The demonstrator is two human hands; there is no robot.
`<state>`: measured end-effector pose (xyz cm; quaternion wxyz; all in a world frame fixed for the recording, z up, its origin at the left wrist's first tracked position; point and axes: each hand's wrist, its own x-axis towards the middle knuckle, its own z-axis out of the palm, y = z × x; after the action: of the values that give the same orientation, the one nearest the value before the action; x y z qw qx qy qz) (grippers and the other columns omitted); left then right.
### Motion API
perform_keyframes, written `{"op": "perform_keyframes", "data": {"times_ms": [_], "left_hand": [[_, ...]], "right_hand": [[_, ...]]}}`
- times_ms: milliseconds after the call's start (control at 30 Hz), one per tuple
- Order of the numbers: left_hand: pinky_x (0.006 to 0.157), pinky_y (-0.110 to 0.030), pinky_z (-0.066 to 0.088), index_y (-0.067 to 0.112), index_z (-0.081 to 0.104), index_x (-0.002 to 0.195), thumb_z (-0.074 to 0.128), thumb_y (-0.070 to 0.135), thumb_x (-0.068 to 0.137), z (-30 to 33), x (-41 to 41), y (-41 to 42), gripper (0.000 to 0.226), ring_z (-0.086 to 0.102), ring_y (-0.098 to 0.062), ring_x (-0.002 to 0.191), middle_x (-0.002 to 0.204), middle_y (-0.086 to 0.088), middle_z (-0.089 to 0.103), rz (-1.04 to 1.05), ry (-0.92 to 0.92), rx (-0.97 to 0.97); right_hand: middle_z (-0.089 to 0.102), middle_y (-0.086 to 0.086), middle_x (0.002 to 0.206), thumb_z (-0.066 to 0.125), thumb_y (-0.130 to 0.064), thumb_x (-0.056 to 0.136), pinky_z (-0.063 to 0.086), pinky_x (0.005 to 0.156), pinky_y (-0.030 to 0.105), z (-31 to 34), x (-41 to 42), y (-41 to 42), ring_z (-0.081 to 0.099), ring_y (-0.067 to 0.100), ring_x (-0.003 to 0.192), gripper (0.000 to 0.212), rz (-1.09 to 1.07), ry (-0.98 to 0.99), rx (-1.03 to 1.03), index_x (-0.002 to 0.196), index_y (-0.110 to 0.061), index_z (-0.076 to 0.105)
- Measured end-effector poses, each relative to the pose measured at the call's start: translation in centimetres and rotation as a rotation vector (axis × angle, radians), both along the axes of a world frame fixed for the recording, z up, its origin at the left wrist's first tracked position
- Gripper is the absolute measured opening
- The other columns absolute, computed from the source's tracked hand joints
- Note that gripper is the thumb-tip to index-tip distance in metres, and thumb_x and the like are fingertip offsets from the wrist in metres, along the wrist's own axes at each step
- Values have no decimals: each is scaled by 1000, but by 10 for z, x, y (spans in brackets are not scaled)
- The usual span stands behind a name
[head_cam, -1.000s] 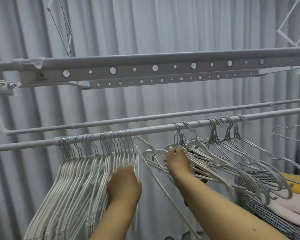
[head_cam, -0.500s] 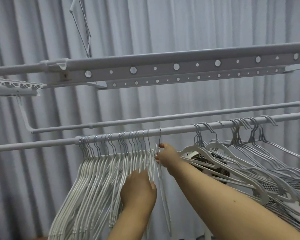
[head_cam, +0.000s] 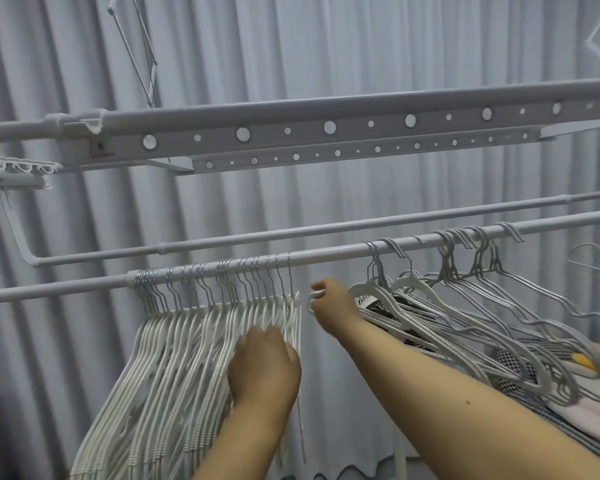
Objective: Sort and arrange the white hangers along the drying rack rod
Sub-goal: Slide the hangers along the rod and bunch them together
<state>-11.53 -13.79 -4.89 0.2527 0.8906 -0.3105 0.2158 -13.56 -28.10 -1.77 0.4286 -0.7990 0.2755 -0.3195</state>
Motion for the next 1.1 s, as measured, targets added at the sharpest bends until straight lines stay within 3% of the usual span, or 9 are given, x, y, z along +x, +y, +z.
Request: {"op": "perform_keyframes", "data": {"times_ms": [67,233,367,500,633,733,900,1033,1100], "left_hand": [[80,-32,43,17,58,119,38,29,97,3,-4,-5,32,47,-21,112,118,-2,52,-4,-24,-10],[103,-34,33,14,47,133,37,33,96,12,-20,-19,43,35,-25,127,138,-5,43,-29,-116,-14],[119,-43,3,23,14,153,28,54,96,16,-37,-32,66,-3,-25,148,161,-3,8,-123,-38,5],[114,-50,-21,33,-14,152,14,74,87,16,-51,-40,81,-35,-21,142,160,0,-25,-161,-23,78],[110,-56,-25,37,-23,149,2,80,78,18,-62,-42,86,-44,-21,135,154,0,-37,-185,4,127],[109,-56,-26,39,-22,148,-3,82,72,17,-64,-40,89,-45,-21,135,155,0,-36,-194,28,133],[110,-55,-26,42,-21,147,-11,84,65,17,-62,-35,93,-43,-18,136,156,1,-33,-184,32,103],[112,-53,-23,44,-25,143,-39,84,39,17,-58,-36,112,-39,-16,138,158,3,-29,-134,0,85],[113,-53,-21,44,-23,145,-44,81,35,18,-59,-37,118,-37,-16,140,159,4,-27,-112,0,79]], "right_hand": [[59,7,115,43,-8,88,46,69,29,4,-15,-7,58,23,90,34,-122,-21,-36,121,-15,52],[56,8,119,47,-13,88,43,89,34,9,-54,-22,51,27,111,28,-400,29,-209,115,-14,56],[57,9,118,53,-21,86,45,92,38,5,-80,-33,50,28,112,28,-508,129,-256,111,-11,56],[53,6,130,56,-26,85,42,98,39,-2,-94,-39,47,28,123,43,-537,283,-240,126,-13,49],[57,9,130,49,-18,92,45,94,38,-9,-96,-39,53,30,121,41,-461,535,-277,133,-12,45],[59,10,126,45,-11,94,49,92,37,-18,-89,-35,57,30,115,34,-316,536,-258,127,-12,51],[62,4,93,43,-10,93,43,69,29,-15,-79,-17,59,26,90,16,-138,442,-285,89,-14,58],[67,15,96,45,-17,88,52,89,45,-18,-68,1,64,33,95,26,91,266,-188,99,-3,65],[69,15,99,46,-24,86,52,89,49,-19,-64,2,64,32,95,31,124,251,-220,100,-6,67]]}}
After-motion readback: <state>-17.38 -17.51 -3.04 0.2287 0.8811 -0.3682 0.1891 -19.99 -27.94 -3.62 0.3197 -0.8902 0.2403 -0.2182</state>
